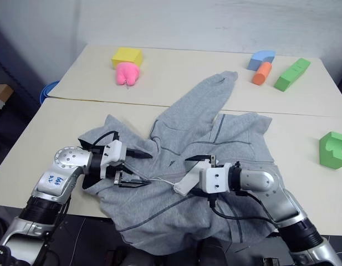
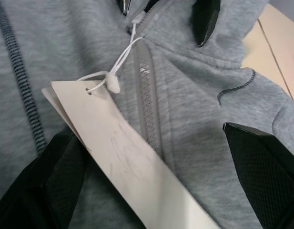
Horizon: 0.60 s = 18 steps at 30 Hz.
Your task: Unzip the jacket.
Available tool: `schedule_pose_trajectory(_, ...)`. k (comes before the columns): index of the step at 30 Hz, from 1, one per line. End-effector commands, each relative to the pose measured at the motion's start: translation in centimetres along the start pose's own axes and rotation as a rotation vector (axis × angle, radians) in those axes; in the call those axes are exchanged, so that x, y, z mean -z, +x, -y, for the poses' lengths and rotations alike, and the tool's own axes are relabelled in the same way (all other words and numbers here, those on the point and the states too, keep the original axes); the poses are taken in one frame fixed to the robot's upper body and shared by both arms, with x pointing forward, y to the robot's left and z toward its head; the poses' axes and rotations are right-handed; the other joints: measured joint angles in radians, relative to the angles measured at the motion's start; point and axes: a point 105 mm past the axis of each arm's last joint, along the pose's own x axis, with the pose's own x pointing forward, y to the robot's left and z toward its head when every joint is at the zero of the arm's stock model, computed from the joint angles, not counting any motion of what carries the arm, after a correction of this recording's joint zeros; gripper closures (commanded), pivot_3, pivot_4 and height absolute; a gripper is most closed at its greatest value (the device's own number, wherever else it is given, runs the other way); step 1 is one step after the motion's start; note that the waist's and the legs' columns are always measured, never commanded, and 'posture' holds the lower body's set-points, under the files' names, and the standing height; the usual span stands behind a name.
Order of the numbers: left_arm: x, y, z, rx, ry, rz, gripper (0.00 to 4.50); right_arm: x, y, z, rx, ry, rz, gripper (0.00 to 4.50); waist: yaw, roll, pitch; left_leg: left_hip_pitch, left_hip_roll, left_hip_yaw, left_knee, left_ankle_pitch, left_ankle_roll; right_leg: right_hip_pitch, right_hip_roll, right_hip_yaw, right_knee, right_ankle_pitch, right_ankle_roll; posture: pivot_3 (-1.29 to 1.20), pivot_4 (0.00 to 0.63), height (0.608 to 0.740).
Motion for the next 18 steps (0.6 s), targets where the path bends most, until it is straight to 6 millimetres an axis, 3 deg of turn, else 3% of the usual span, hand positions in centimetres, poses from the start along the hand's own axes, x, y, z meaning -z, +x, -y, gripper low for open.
schedule_pose_trajectory(1,0.2,-0.3,0.0,-0.013,0.019,-0.013,0.02,-1.7,-0.8,1.7,0.096,0.044,0.070,0.00,0.000,0.000,0.000,0.000,0.000,0.000,0.000,0.000,0.000,0.000,0.000,0.000,0.000,0.000,0.000,0.00,0.150,0.740)
schedule_pose_trajectory(4,0.5,-0.1,0.0,-0.021,0.013,-0.017,0.02,-1.2,-0.7,1.7,0.090,0.029,0.042,0.00,-0.001,0.000,0.000,0.000,0.000,-0.001,0.000,0.000,0.000,0.000,0.000,0.000,0.000,0.000,0.000,0.00,0.150,0.740)
schedule_pose_trajectory(10,1.1,0.0,-0.3,-0.047,0.000,-0.024,0.00,-0.7,-0.5,1.2,0.061,-0.041,0.020,1.81,-0.001,0.000,0.000,0.000,0.000,0.000,0.000,0.000,0.000,0.000,0.000,0.000,0.000,0.000,0.000,0.00,0.150,0.740)
schedule_pose_trajectory(18,2.1,0.2,0.0,-0.048,-0.011,-0.045,0.00,-0.9,-1.3,2.5,0.169,-0.134,0.017,4.47,-0.002,0.000,0.000,0.000,0.000,0.000,0.000,0.000,0.000,0.000,0.000,0.000,0.000,0.000,0.000,0.00,0.150,0.740)
